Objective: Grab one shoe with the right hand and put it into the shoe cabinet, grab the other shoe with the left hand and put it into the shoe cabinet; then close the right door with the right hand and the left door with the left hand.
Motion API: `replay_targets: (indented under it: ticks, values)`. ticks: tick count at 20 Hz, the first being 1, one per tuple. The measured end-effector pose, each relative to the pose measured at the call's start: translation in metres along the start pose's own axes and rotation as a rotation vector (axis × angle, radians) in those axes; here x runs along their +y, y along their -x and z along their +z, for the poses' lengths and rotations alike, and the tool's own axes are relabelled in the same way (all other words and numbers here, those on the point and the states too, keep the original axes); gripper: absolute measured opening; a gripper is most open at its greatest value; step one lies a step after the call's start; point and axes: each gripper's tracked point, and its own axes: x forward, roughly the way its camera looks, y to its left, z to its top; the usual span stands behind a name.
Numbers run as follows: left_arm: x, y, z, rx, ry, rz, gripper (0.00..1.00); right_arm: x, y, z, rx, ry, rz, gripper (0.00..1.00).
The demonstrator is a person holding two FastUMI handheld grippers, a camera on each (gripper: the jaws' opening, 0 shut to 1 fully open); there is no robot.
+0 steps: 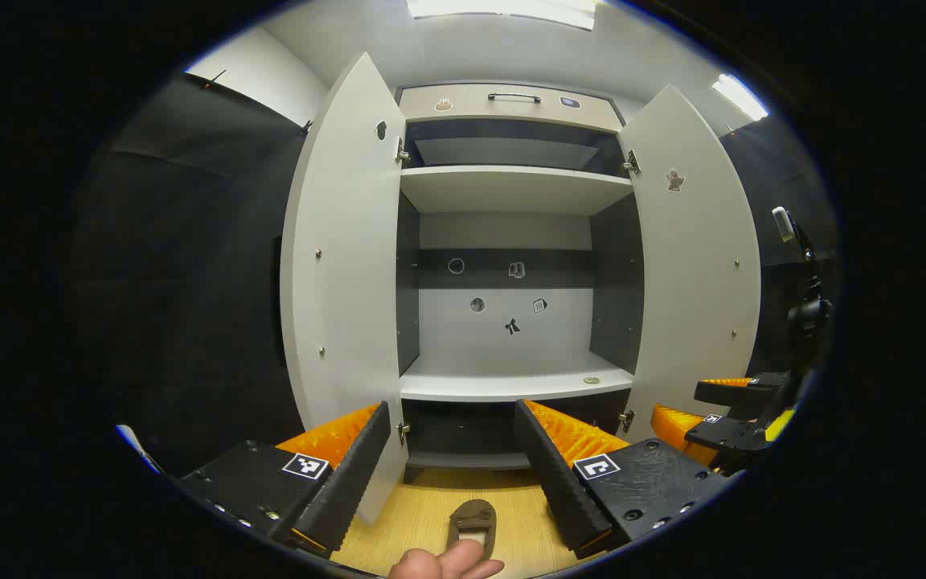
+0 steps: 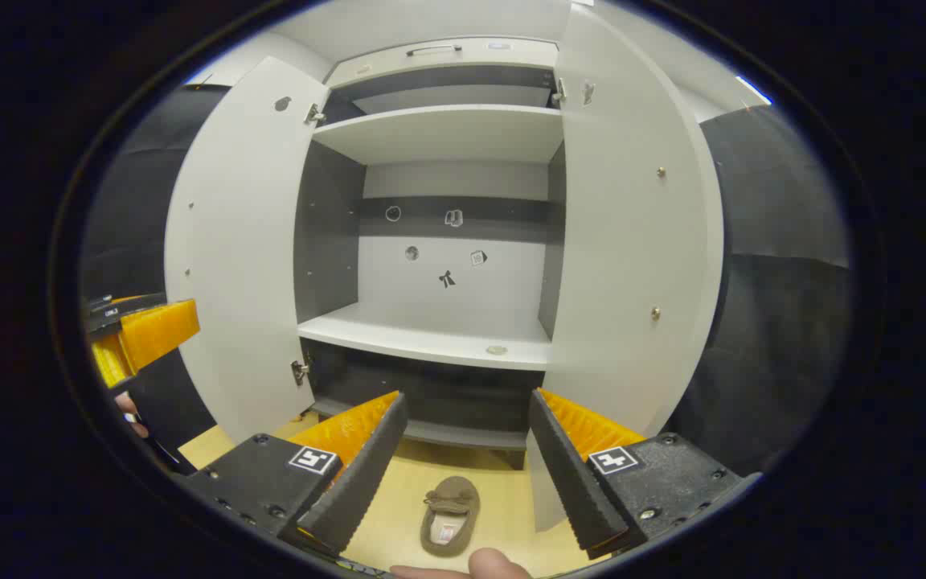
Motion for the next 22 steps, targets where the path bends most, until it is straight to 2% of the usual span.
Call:
replay_targets:
  ticks: [7, 12, 18, 22]
  values:
    - [0.006, -0.001, -0.003, 0.002, 0.017, 0.01, 0.95, 0.003, -0.002, -0.001, -0.01, 0.005, 0.006, 1.0]
    - [0.006, -0.007, -0.007, 0.021, -0.016, 0.001, 0.95, 0.003, -0.006, -0.004, -0.004, -0.005, 0.02, 0.99]
    - [0.002, -0.009, -0.014, 0.038, -0.048, -0.007, 0.95, 0.016, -0.015, -0.032, 0.069, -0.003, 0.085, 0.99]
    - [0.001, -0.003, -0.033, 0.076, -0.05, -0.003, 0.96, 0.032, -0.027, -0.081, 0.187, -0.007, 0.143, 0.98]
